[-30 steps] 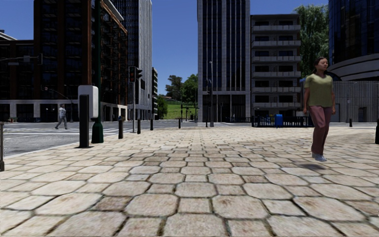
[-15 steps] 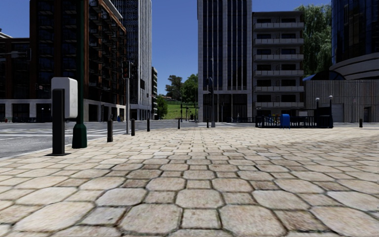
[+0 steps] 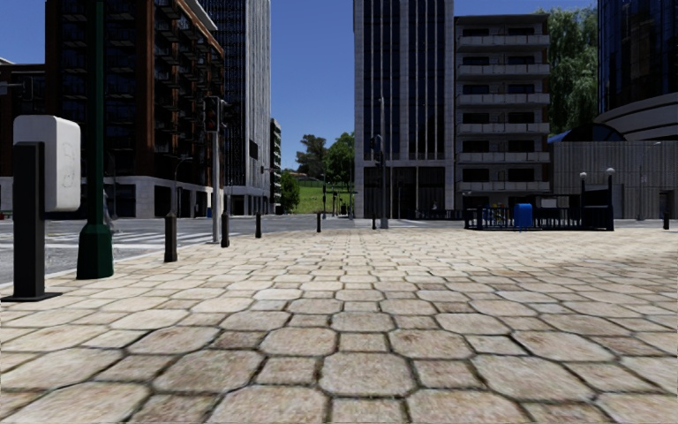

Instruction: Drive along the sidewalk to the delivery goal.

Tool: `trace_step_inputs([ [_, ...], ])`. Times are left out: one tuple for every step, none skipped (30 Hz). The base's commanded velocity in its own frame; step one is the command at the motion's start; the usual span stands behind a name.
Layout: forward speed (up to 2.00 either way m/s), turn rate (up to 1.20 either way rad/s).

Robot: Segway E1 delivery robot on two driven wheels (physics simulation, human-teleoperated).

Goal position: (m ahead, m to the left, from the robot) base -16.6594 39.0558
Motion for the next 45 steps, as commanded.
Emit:
trace_step_inputs([
  [2.0,0.0],
  [2.0,0.0],
  [2.0,0.0],
  [2.0,0.0],
  [2.0,0.0],
  [2.0,0.0],
  [2.0,0.0],
  [2.0,0.0],
  [2.0,0.0],
  [2.0,0.0],
  [2.0,0.0],
  [2.0,0.0],
  [2.0,0.0],
  [2.0,0.0],
  [2.0,0.0],
  [2.0,0.0],
  [2.0,0.0],
  [2.0,0.0],
  [2.0,0.0],
  [2.0,0.0],
  [2.0,0.0],
  [2.0,0.0],
  [2.0,0.0],
  [2.0,0.0],
  [2.0,0.0],
  [2.0,0.0],
  [2.0,0.0],
  [2.0,0.0],
  [2.0,0.0],
  [2.0,0.0],
  [2.0,0.0],
  [2.0,0.0],
  [2.0,0.0],
  [2.0,0.0],
  [2.0,0.0],
  [2.0,0.0],
  [2.0,0.0],
  [2.0,0.0],
  [2.0,0.0],
  [2.0,0.0],
  [2.0,0.0],
  [2.0,0.0],
  [2.0,0.0],
  [2.0,0.0],
  [2.0,0.0],
])
